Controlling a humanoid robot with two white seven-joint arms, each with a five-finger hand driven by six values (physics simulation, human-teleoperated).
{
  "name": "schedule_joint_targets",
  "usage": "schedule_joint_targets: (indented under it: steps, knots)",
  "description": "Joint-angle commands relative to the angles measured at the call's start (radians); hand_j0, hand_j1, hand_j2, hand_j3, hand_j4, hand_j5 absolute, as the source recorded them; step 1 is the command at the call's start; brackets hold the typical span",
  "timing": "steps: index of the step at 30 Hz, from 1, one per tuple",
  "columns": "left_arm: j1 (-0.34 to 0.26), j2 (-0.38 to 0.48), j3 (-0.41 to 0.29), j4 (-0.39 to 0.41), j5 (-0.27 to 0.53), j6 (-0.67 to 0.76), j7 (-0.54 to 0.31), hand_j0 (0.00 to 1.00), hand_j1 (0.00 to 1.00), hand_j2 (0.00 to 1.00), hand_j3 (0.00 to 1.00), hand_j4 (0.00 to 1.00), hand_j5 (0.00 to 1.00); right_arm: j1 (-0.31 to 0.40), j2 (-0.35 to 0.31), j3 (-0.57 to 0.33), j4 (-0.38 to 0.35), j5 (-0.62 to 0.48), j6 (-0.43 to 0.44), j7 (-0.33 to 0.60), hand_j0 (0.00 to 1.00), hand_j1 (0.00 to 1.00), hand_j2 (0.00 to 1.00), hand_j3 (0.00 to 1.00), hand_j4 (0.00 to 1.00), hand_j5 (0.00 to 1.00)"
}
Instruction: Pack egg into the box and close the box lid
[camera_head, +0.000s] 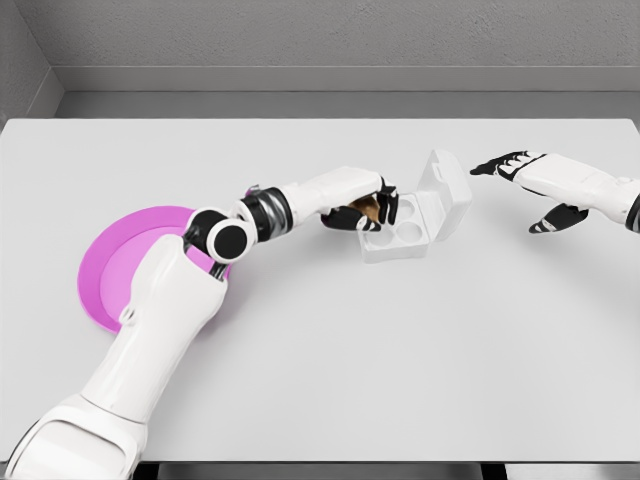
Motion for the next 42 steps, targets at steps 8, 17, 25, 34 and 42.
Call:
schedule_joint_targets:
  steps: [8, 17, 25, 34, 42]
  knots:
    - [-0.035, 0.000, -0.016, 0.060, 0.004, 0.001, 0.001, 0.46, 0.46, 0.46, 0.46, 0.46, 0.46, 0.000, -0.001, 0.000, 0.000, -0.006, 0.002, 0.000, 1.00, 1.00, 1.00, 1.00, 1.00, 1.00]
    - [-0.034, 0.000, -0.022, 0.046, 0.006, -0.001, 0.001, 0.78, 0.78, 0.78, 0.78, 0.78, 0.78, 0.000, -0.001, -0.001, 0.000, -0.006, 0.002, 0.000, 1.00, 1.00, 1.00, 1.00, 1.00, 1.00]
    - [-0.029, 0.000, -0.024, 0.017, 0.007, -0.001, 0.001, 0.89, 0.89, 0.89, 0.89, 0.89, 0.89, 0.000, -0.001, 0.000, 0.000, -0.006, 0.002, 0.000, 1.00, 1.00, 1.00, 1.00, 1.00, 1.00]
    - [0.098, 0.000, 0.082, -0.262, 0.009, -0.001, 0.001, 1.00, 1.00, 1.00, 1.00, 1.00, 1.00, 0.002, 0.002, 0.002, -0.002, -0.005, -0.001, 0.000, 1.00, 1.00, 1.00, 1.00, 1.00, 1.00]
    - [0.207, 0.043, 0.360, -0.430, 0.179, -0.068, 0.001, 1.00, 1.00, 1.00, 1.00, 1.00, 1.00, 0.002, 0.002, 0.006, -0.003, -0.002, -0.005, 0.000, 1.00, 1.00, 1.00, 1.00, 1.00, 1.00]
